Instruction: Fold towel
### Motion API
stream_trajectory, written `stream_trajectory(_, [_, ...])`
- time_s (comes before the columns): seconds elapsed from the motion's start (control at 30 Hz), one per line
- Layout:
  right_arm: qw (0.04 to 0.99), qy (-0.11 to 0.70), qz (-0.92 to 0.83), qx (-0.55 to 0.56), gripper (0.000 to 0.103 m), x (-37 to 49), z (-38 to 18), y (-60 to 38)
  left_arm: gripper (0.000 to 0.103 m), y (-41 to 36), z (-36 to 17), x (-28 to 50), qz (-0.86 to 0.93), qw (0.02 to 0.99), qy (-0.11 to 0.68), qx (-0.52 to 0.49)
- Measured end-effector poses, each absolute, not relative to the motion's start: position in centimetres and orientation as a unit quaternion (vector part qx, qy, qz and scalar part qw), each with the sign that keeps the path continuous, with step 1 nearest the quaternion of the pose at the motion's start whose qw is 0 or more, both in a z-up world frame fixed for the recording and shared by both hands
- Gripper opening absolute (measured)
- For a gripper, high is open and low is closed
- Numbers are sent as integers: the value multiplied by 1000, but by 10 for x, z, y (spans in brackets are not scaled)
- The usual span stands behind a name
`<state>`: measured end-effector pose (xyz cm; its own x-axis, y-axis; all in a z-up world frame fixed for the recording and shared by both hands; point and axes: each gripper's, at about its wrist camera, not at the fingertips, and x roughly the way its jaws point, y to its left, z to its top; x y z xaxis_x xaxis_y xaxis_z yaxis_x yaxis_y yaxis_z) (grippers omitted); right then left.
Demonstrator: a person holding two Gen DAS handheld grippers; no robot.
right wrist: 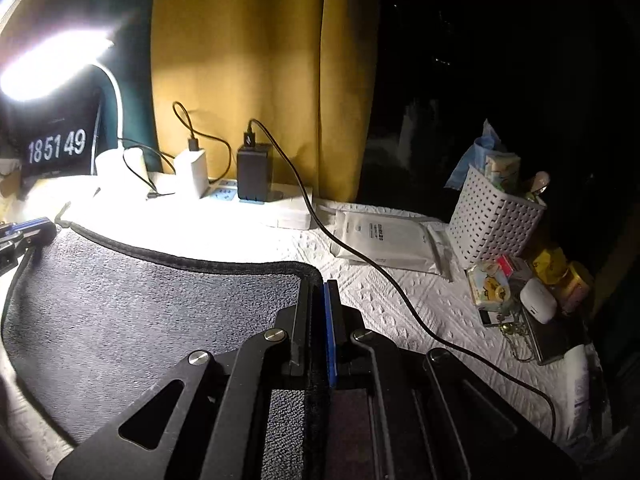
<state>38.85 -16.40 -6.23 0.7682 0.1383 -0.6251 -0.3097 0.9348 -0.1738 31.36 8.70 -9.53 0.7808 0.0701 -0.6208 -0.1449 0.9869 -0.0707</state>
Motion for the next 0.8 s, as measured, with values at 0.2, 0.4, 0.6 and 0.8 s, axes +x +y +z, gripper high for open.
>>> stream_trajectory(0.2, [923, 340, 115, -137, 6, 404, -85, -162, 9, 92, -116, 331, 59, 931, 355, -67])
stream_trajectory(0.4, [919, 354, 108, -139, 6, 413, -97, -163, 9, 94, -128, 345, 59, 921, 378, -68])
stream_trajectory(0.6, [909, 379, 104, -139, 6, 421, -106, -163, 11, 100, -138, 357, 61, 905, 412, -86])
stream_trajectory(0.8, [902, 395, 103, -138, 7, 427, -111, -163, 19, 100, -140, 360, 70, 902, 418, -83])
